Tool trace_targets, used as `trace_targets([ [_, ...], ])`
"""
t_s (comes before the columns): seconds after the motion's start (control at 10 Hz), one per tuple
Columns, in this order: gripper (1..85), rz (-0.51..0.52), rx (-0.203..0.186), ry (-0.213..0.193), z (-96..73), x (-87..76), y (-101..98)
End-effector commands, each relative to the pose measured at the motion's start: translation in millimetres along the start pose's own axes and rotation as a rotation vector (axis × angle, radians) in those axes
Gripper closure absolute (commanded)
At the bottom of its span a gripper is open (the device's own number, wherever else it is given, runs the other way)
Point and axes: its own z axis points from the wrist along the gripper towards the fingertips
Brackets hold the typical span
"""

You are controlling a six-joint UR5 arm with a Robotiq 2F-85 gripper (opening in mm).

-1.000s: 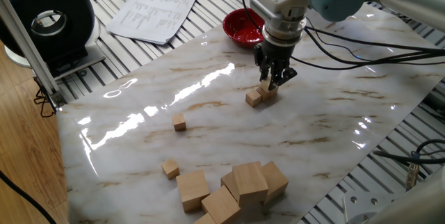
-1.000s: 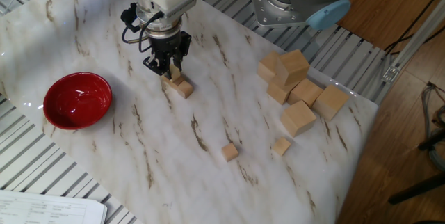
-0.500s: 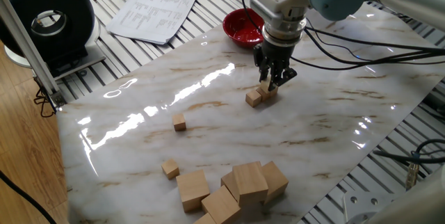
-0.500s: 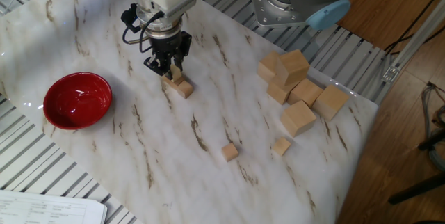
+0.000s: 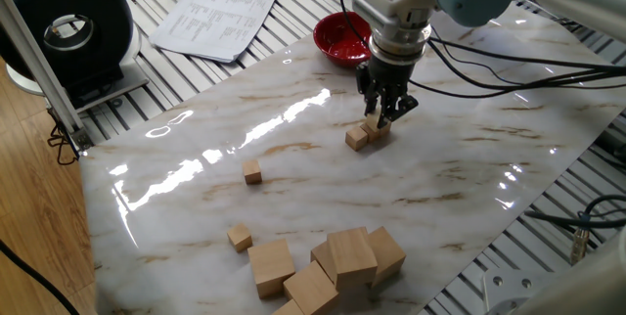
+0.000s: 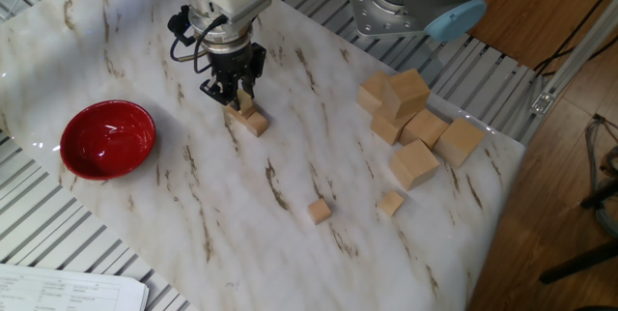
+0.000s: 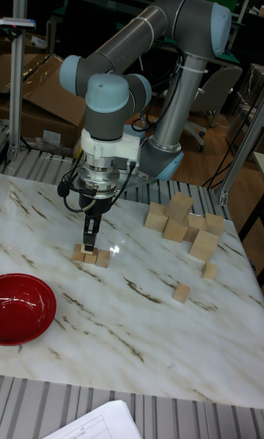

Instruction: Stack the blocks into a pyramid shape

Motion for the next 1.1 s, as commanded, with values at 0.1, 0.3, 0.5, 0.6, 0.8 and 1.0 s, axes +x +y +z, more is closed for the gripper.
trace_targets([
  [0.1,50.7,-0.004,0.005,-0.017,-1.0,-1.9,-2.4],
  [0.3,47.3,-0.012,0.008,-0.020,0.1,-1.9,-3.5],
  [0.5,45.3,-0.015,0.008,-0.020,0.8,-0.8,-3.3],
  [0.6,43.3,-0.018,0.008,-0.020,0.6,-0.5,-3.3],
  [0.8,40.7,-0.021,0.007,-0.023,0.2,-1.2,-3.3],
  [1.0,38.3,-0.015,0.007,-0.026,-0.9,-2.6,-3.2],
])
